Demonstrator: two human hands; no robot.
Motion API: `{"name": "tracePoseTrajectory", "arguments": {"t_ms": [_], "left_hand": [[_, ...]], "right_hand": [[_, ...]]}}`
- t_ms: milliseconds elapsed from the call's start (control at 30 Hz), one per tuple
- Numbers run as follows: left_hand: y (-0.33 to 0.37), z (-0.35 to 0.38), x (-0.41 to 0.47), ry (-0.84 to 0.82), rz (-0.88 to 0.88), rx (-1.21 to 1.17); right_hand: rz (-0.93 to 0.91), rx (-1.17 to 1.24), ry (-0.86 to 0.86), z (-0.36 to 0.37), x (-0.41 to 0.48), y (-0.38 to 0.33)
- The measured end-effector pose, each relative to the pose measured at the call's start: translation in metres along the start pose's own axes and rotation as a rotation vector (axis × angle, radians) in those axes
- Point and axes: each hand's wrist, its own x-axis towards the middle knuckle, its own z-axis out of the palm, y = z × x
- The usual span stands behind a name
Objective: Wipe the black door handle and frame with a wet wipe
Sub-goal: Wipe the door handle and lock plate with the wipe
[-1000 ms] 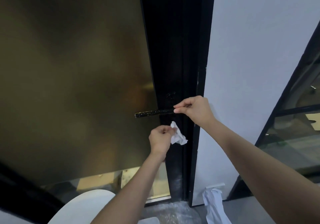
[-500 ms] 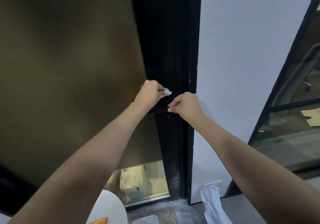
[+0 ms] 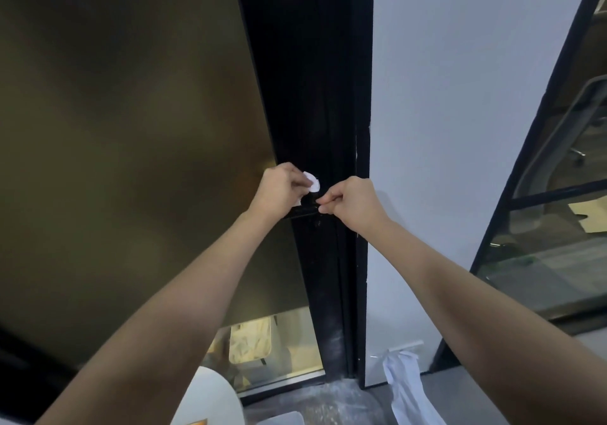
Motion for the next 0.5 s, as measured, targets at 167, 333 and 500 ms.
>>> {"name": "tracePoseTrajectory", "arguments": {"t_ms": [167, 333, 500], "left_hand": [[0.012, 0.016, -0.008, 0.076, -0.303, -0.2], [0.007, 0.003, -0.009, -0.136, -0.3, -0.178], [-0.009, -0.035, -0.017, -0.334, -0.122, -0.254]], "right_hand": [[0.068, 0.065, 0.008, 0.0, 0.001, -0.001], [0.118, 0.087, 0.035, -0.006, 0.001, -0.002], [0.107, 0.019, -0.02, -0.013, 0.0, 0.002]]}}
